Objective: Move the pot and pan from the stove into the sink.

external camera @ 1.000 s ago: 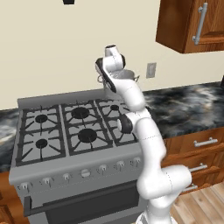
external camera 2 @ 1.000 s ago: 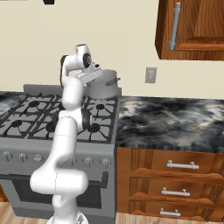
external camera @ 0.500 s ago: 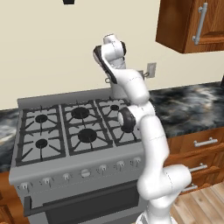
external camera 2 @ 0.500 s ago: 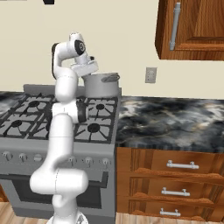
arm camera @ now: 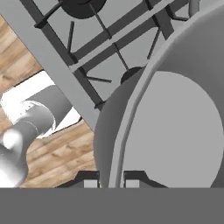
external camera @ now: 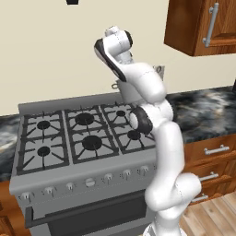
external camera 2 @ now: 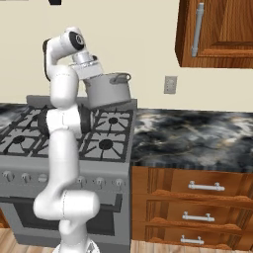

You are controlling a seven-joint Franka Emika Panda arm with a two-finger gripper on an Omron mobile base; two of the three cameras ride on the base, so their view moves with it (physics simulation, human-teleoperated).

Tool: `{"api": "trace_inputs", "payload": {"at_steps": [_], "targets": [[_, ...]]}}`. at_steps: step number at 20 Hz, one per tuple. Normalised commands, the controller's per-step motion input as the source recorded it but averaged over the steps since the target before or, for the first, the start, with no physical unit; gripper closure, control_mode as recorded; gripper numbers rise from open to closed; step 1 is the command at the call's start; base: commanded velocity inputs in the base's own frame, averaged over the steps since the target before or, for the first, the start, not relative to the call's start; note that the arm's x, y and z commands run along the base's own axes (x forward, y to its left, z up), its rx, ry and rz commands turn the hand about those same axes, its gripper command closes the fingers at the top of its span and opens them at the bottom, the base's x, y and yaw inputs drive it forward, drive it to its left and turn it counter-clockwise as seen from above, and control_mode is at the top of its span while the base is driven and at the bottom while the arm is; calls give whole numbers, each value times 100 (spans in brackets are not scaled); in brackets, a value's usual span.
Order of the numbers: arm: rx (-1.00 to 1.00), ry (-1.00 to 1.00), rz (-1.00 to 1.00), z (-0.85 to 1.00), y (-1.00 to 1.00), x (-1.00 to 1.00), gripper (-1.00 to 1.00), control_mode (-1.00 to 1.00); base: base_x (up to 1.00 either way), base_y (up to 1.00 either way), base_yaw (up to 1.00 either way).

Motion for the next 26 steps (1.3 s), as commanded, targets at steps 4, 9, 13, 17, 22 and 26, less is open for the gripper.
{"api": "trace_inputs", "payload": {"at_steps": [4,9,13,17,22,26], "targets": [[0,0,15,18,-18,-99,100,-100,0,0,0],[8,-9,13,-3,-24,-94,100,-100,0,0,0],[17,-19,12,-11,-31,-81,100,-100,0,0,0],[19,-30,11,-1,-28,-59,100,-100,0,0,0],[18,-37,11,0,-27,-40,100,-100,0,0,0],[20,-40,9,0,-25,-36,100,-100,0,0,0]]}}
